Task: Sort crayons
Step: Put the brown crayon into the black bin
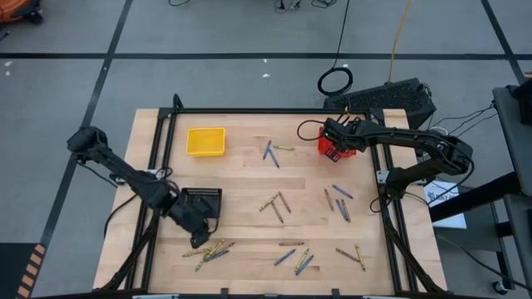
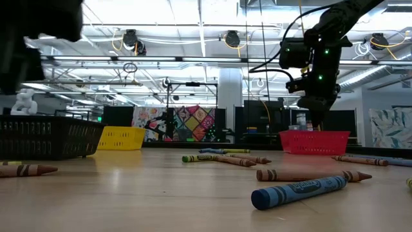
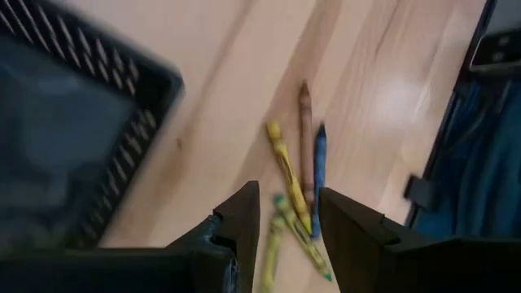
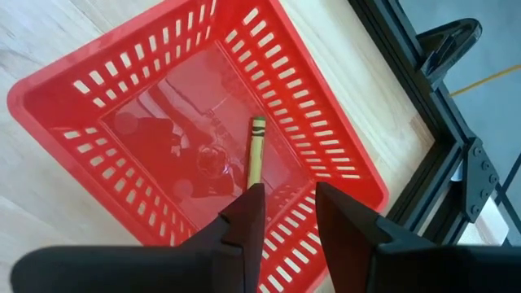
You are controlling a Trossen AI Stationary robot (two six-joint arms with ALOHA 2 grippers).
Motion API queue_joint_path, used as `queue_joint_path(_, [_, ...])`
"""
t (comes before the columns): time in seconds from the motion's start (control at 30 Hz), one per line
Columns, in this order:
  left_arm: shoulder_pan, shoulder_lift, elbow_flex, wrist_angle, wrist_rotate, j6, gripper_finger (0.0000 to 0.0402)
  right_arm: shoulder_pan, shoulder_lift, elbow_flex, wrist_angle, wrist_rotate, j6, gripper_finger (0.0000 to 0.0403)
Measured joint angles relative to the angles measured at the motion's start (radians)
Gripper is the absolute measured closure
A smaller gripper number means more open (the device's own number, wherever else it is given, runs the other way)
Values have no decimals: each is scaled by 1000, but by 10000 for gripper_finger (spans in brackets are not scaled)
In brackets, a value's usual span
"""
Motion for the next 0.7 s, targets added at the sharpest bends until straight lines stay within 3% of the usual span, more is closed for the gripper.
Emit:
queue_joint_path(0.33, [-128,71,0,22,8,-250,270,0,0,0,0,0,-1,305])
queue_joint_path(0.7, [-198,153,0,44,121,-284,270,0,0,0,1,0,-1,305])
